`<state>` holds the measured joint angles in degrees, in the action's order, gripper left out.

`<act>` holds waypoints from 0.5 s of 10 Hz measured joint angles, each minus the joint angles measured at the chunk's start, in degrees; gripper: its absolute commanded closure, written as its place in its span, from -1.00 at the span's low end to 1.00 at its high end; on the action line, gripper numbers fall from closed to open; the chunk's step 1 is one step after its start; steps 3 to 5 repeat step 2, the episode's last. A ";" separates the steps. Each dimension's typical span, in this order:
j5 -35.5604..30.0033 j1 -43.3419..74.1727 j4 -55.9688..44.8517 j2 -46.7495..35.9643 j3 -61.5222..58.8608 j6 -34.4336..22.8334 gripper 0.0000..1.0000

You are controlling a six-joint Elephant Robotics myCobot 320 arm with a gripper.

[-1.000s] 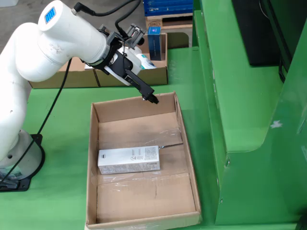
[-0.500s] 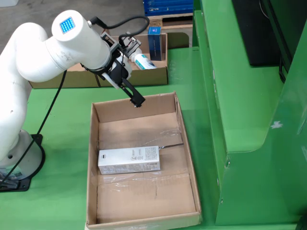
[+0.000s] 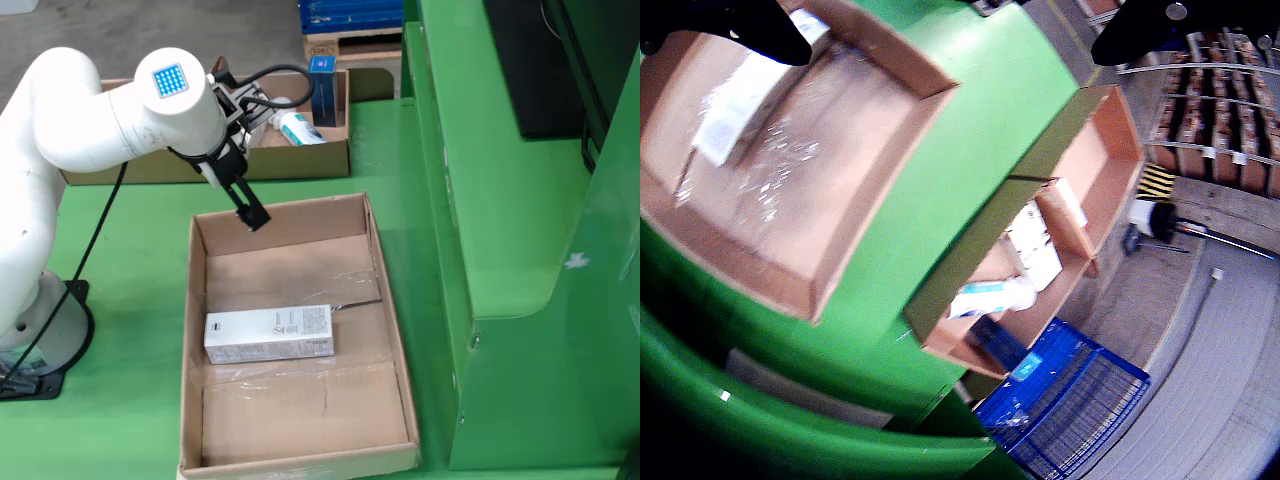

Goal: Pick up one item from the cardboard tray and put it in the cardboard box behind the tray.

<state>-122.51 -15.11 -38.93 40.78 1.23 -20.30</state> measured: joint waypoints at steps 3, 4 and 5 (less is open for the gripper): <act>-2.55 -0.18 -5.63 0.00 0.00 0.00 -1.00; -2.55 -0.18 -5.63 0.00 0.00 0.00 -1.00; -2.55 -0.18 -5.63 0.00 0.00 0.00 -1.00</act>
